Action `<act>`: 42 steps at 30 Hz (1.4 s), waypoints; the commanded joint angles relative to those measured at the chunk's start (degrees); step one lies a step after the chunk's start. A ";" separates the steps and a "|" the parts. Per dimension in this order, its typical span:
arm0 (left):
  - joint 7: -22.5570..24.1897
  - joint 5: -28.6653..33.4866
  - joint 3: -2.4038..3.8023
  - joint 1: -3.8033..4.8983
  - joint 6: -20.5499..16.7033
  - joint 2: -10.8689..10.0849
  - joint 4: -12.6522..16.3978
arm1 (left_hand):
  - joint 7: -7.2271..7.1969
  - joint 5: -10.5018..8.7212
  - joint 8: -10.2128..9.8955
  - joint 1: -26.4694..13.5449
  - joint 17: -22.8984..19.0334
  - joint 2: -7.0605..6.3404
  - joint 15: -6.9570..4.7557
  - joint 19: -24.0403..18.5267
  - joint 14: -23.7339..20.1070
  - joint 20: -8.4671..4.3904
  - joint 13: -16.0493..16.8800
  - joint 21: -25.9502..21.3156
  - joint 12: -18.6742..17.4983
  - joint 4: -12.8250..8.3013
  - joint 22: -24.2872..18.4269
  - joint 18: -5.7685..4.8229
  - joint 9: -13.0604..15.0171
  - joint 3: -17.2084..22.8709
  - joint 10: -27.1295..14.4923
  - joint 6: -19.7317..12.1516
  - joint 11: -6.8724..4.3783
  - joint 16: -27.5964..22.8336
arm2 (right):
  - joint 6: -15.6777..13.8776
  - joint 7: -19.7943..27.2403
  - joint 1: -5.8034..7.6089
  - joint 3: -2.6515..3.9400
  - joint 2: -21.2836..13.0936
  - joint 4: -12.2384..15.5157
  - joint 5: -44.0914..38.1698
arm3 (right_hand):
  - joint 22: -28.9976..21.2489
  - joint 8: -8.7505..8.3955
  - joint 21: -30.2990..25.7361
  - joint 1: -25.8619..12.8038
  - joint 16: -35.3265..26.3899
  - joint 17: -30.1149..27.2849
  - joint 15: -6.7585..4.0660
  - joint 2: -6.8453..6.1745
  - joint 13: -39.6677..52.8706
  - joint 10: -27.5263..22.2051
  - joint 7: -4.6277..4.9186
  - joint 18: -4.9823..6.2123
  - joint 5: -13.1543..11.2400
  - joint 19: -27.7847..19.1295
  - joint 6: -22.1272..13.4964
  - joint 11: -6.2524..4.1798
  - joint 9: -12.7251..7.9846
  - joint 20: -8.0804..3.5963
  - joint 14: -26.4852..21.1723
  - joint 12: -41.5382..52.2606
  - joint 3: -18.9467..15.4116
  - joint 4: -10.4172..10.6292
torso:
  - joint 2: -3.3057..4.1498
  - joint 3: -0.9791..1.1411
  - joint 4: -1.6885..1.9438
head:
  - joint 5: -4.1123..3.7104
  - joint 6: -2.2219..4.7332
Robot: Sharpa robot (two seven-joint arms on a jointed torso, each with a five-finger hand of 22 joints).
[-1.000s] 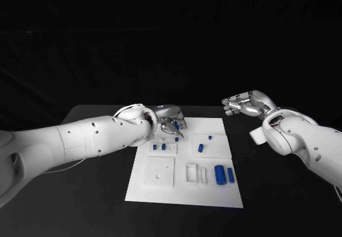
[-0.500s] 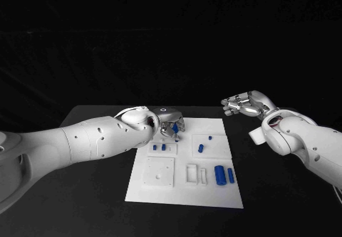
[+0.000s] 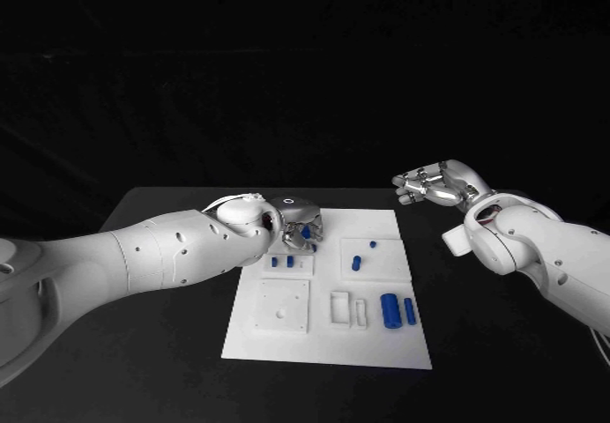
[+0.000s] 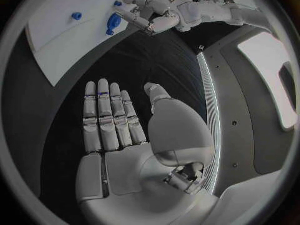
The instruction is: Assemble the parts on the task board
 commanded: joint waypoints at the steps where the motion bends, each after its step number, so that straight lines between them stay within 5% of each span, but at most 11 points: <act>1: -0.08 -0.24 0.04 -0.06 1.78 0.14 -0.24 | 0.14 -0.16 -0.20 -0.38 -0.15 0.09 0.04 -0.03 0.23 -0.23 -0.06 0.14 -0.22 0.21 1.02 0.09 -0.03 -0.36 -0.21 -0.41 0.08 0.31 | 0.36 0.61 -0.03 0.06 0.03 0.06 -0.30 | -0.07 0.04 -0.38 -0.01 -0.27 -0.08 0.01 0.31 -0.01 -0.37 0.09 -0.08 0.36 -0.46 -0.31 0.13 0.07 -0.01 -0.25 -0.25 0.26 0.12 | -0.02 0.03 0.12 | -0.07 -0.08; 6: 0.61 -0.15 0.04 -0.43 0.48 0.36 -0.70 | 0.45 0.37 -0.20 0.18 -0.20 0.85 -0.03 0.13 0.34 -0.30 -0.07 0.42 -0.23 0.11 1.15 0.23 -0.04 0.44 0.30 -0.21 0.10 0.68 | 0.52 0.60 -0.03 0.06 -0.03 0.10 -0.30 | -0.07 0.05 -0.39 -0.06 -0.29 -0.09 0.03 0.20 -0.01 -0.40 0.10 -0.08 0.38 -0.46 -0.32 0.14 0.07 0.00 -0.27 -0.24 0.41 0.02 | -0.02 0.03 0.18 | 0.00 -0.12; 16: 1.19 -0.12 0.05 -1.17 -0.03 0.96 -1.56 | 0.64 0.68 -0.20 -0.01 -0.41 0.55 -0.05 -0.07 0.80 -0.33 -0.08 2.46 -0.23 -0.11 1.18 0.49 -0.09 3.16 1.19 -0.31 -0.03 1.55 | 0.68 0.60 -0.03 0.06 -0.12 0.17 -0.30 | -0.07 0.05 -0.39 -0.07 -0.29 -0.09 0.03 0.19 -0.01 -0.40 0.10 -0.08 0.38 -0.46 -0.32 0.14 0.07 0.00 -0.28 -0.24 0.42 0.01 | 0.02 0.02 -0.26 | -0.01 -0.37; 31: 1.22 0.57 0.06 -1.38 0.89 1.20 -1.54 | 0.58 0.46 -0.19 -0.16 -0.41 1.20 -0.13 -0.16 1.01 -0.41 -0.07 3.26 -0.23 0.20 1.17 0.45 -0.08 3.49 1.67 0.05 -0.19 1.94 | 0.57 0.61 -0.03 0.06 -0.19 0.30 -0.30 | -0.07 0.05 -0.39 -0.07 -0.29 -0.09 0.03 0.19 -0.01 -0.40 0.10 -0.08 0.38 -0.46 -0.32 0.14 0.07 0.00 -0.28 -0.24 0.42 0.01 | -0.06 0.03 -0.20 | -0.08 -0.39; 42: -0.32 0.19 0.06 -1.38 1.61 1.14 -1.52 | 0.43 0.62 -0.08 1.33 0.06 4.31 -0.19 0.43 2.36 -0.52 0.01 5.63 -0.18 -0.82 1.31 0.82 0.17 2.53 8.06 5.27 -1.48 3.36 | 0.56 0.62 -0.03 0.06 -0.20 0.30 -0.30 | -0.07 0.05 -0.39 -0.07 -0.29 -0.09 0.03 0.19 -0.01 -0.40 0.10 -0.08 0.38 -0.46 -0.32 0.14 0.07 0.00 -0.28 -0.24 0.42 0.01 | 0.01 -0.01 -0.13 | -0.13 -0.45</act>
